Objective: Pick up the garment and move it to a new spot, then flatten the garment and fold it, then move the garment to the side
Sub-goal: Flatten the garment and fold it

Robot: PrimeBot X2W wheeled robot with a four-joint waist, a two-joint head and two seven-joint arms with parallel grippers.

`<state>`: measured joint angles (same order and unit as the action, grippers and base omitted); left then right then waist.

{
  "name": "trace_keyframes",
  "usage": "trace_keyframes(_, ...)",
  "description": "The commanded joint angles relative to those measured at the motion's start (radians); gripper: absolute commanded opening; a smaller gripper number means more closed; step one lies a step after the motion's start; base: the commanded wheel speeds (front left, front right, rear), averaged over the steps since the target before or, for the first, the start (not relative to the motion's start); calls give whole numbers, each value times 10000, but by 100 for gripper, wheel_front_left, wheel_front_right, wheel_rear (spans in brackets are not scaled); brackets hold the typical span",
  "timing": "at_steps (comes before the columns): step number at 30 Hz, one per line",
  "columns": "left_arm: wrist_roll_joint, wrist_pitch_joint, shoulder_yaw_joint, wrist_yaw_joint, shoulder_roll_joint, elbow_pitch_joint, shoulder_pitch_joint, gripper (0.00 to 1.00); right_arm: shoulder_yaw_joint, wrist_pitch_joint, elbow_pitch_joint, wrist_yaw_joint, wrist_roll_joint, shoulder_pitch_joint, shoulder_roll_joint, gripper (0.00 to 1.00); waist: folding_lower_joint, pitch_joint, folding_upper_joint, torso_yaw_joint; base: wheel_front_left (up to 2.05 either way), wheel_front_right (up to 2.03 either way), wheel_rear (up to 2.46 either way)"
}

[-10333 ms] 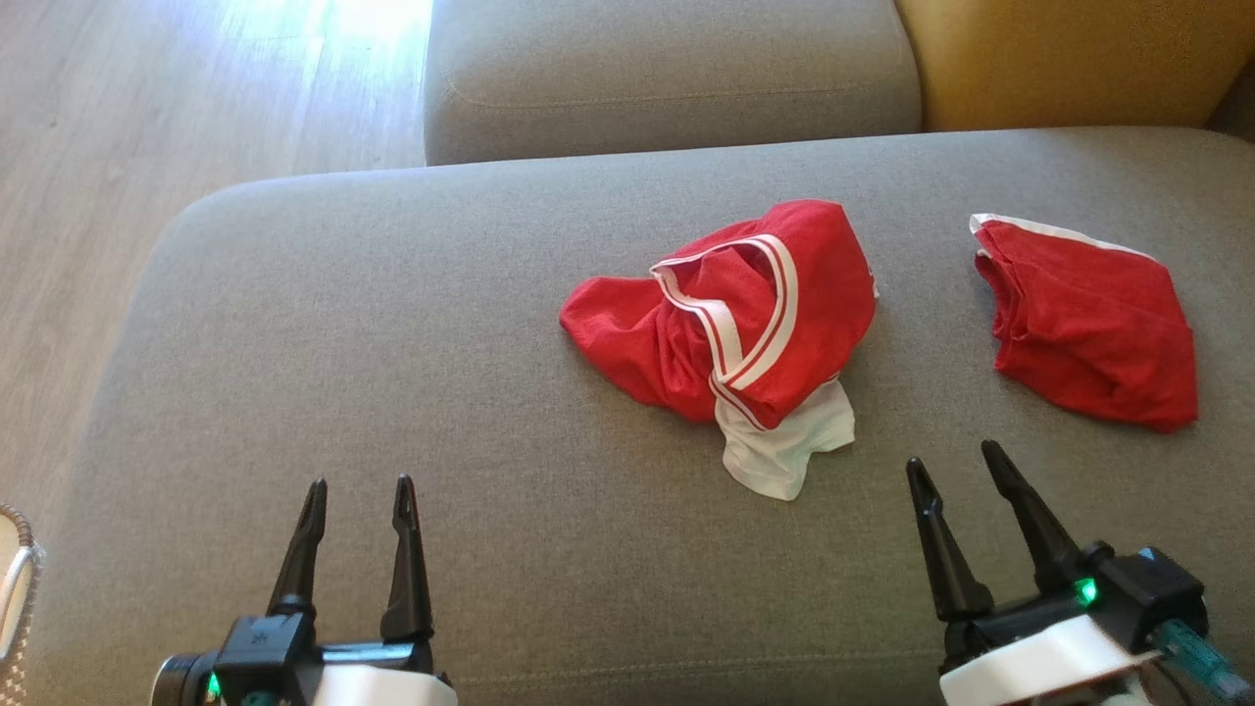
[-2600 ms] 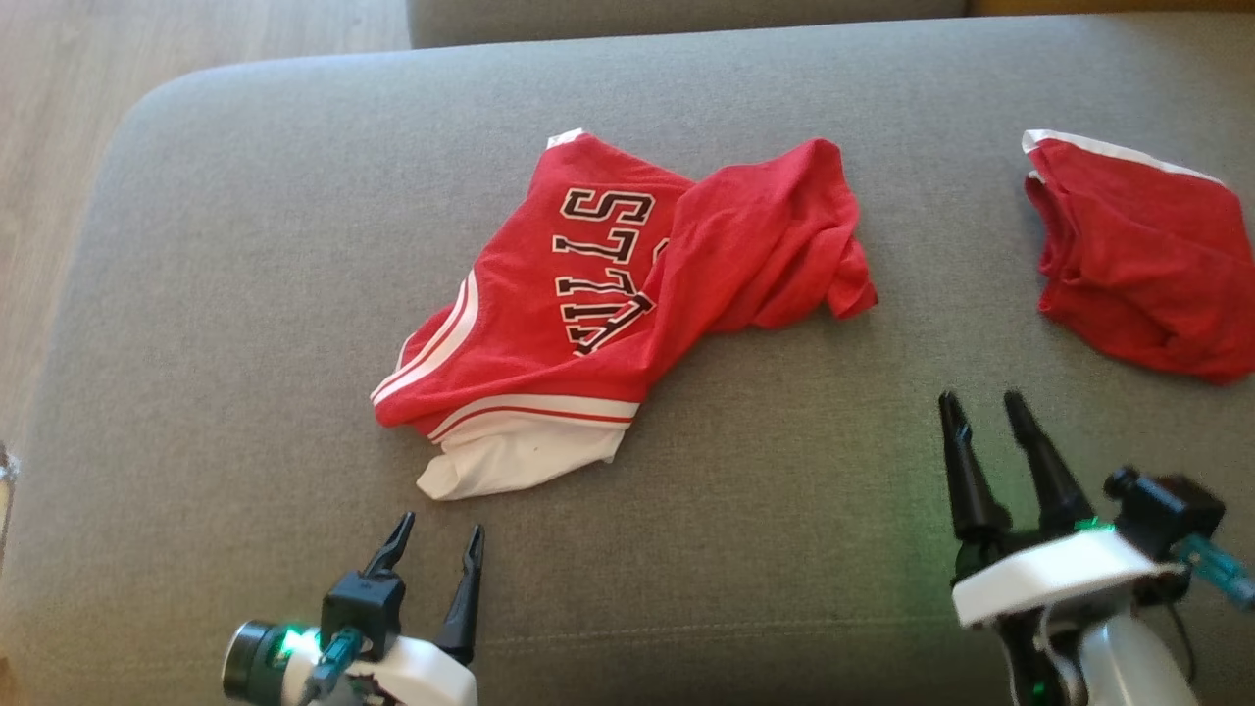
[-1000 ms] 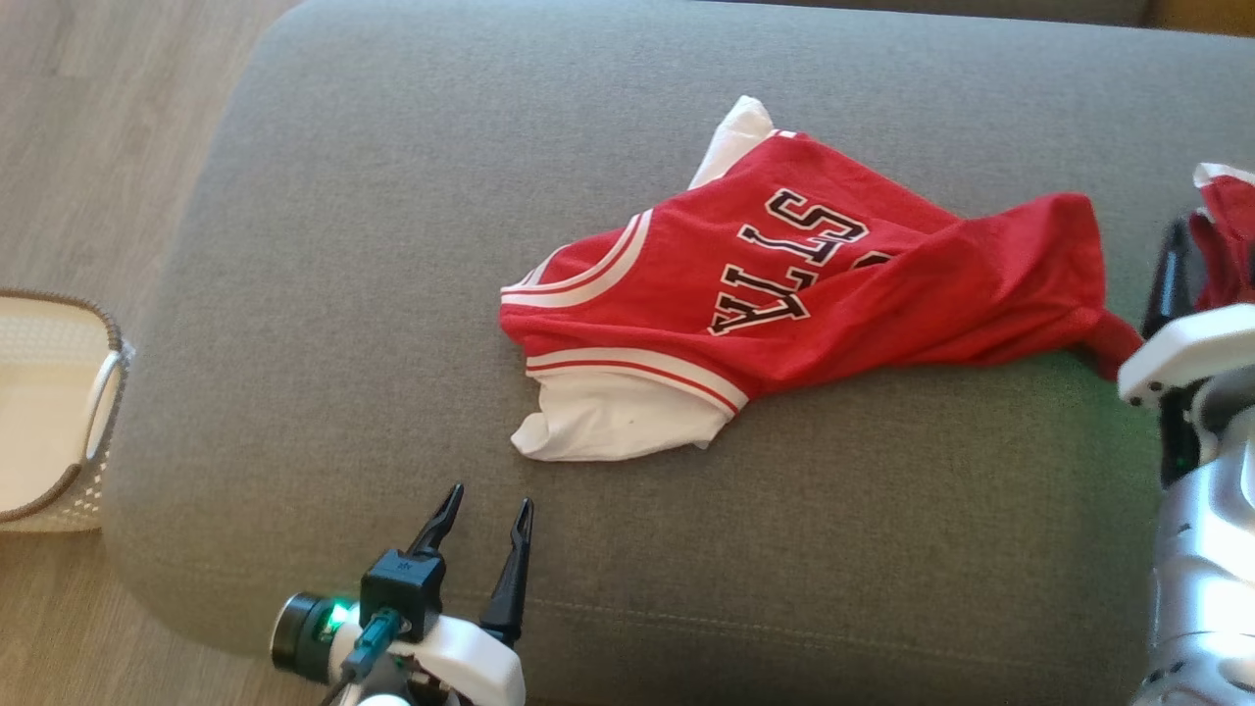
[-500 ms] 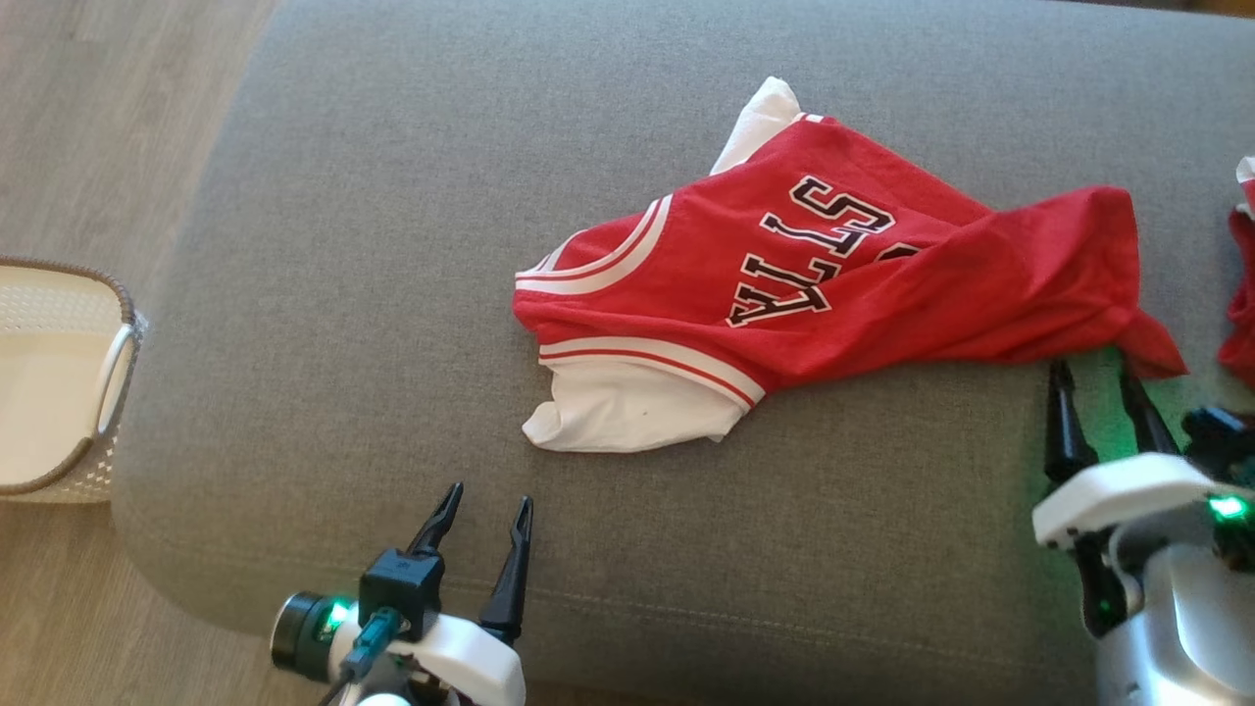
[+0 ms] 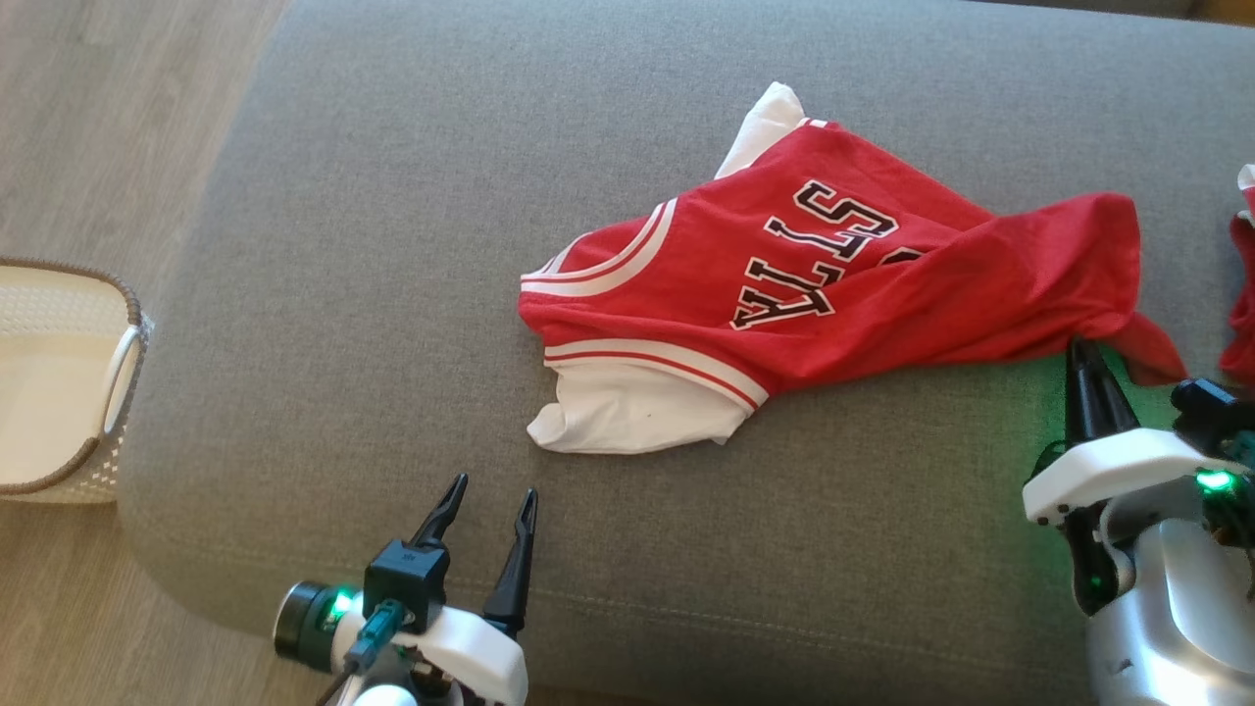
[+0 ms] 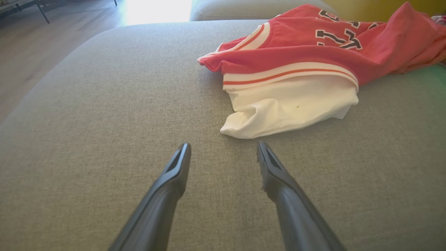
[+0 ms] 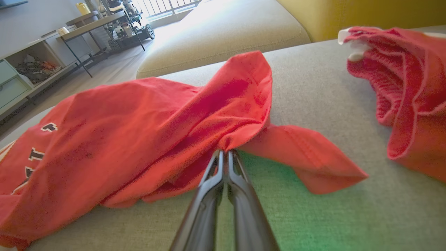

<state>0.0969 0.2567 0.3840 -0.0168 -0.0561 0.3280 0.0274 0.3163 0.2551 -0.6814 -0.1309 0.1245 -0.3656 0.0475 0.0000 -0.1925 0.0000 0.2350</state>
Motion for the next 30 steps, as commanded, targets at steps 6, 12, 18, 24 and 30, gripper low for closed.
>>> trace_keyframes(6,-98,51,-359,-43,32,-210,33,100,-397,66,1588,2,460,371,28,0,0,267,0,-213,0,0,0)
trace_keyframes(12,-124,51,-452,-87,12,-281,-165,100,-863,66,3371,2,1884,1068,28,0,0,441,0,-807,0,0,0)
trace_keyframes(18,-177,51,-493,-75,8,-369,-162,100,-560,-512,6072,2,1887,1986,28,0,0,397,0,-1301,0,0,0)
trace_keyframes(24,-174,51,-683,-126,-44,-473,-177,100,-323,-3664,7610,2,1729,4098,28,0,0,217,0,-1675,0,0,0)
trace_keyframes(30,-205,51,-756,-38,-75,-470,-34,100,-98,-5442,7928,2,895,5187,28,0,0,61,0,-1963,0,0,0)
